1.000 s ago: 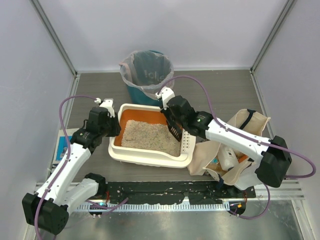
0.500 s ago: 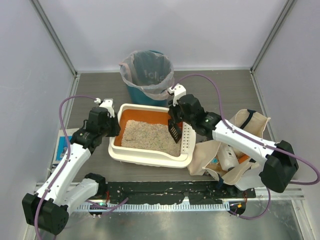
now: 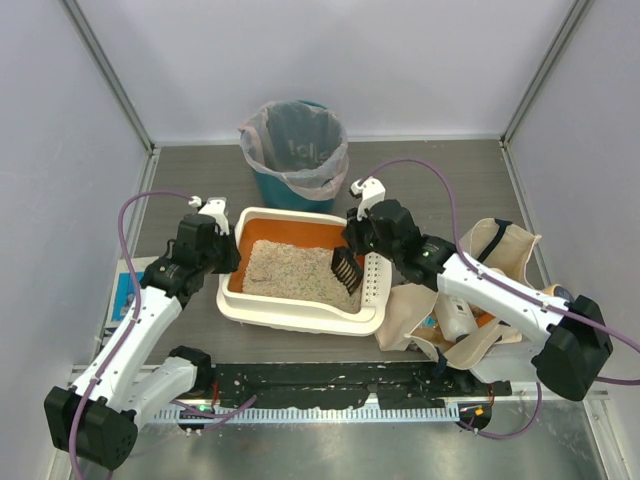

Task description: Clean the litter box

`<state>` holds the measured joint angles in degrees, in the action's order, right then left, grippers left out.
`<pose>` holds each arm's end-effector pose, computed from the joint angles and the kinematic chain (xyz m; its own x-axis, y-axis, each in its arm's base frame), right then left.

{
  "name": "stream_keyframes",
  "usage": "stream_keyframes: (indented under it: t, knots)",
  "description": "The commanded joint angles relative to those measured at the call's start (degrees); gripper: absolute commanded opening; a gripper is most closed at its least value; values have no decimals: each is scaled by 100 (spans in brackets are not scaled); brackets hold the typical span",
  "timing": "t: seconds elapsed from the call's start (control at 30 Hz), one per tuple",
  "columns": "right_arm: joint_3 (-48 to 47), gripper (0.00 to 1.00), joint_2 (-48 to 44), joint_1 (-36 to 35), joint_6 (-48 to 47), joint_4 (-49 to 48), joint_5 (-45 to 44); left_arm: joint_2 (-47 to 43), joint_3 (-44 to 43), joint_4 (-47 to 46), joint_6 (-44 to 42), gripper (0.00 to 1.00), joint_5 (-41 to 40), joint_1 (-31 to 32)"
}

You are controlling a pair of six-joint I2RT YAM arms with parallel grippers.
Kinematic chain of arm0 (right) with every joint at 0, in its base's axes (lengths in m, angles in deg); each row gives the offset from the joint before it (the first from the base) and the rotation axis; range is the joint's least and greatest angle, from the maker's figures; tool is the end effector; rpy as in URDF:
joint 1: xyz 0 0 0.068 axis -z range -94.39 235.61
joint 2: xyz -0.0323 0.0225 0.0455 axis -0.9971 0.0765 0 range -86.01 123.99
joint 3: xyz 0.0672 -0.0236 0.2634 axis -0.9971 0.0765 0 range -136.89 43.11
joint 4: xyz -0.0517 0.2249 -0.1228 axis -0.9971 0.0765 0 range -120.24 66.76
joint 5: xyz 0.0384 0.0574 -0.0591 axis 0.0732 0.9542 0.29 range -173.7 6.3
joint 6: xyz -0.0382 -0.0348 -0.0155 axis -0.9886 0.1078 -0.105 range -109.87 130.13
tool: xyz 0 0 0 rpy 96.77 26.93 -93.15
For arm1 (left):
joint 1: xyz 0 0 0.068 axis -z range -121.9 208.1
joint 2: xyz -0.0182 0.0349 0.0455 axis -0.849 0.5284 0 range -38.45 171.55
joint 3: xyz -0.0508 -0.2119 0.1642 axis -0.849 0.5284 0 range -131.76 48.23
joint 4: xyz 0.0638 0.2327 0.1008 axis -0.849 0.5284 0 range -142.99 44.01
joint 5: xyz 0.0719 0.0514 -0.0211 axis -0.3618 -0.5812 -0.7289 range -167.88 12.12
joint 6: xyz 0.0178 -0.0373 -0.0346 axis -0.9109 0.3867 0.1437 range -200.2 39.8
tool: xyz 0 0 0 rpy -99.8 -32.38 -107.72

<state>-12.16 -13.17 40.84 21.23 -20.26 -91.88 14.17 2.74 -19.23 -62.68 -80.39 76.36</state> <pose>0.2099 0.2010 0.2984 -0.4391 -0.1674 -0.8827 -0.5330 0.8395 0.1059 0.1839 -0.0591 0.2808 -0.6775 -0.0931 -0.7296 0.0814 0.9764 -0.2002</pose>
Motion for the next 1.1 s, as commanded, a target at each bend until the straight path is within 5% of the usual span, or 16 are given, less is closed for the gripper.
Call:
stream_keyframes:
  t: [0.0, 0.6, 1.07]
  knots:
    - [542, 1, -120, -119, 533, 506, 11, -41, 32, -53, -47, 28, 118, 2]
    - [2643, 1, -675, -1209, 2573, -1858, -2195, -15, 23, -54, -38, 28, 180, 2]
    - [3048, 1, 835, -2053, 3742, -4081, -3488, 29, 32, -62, -47, 27, 206, 2]
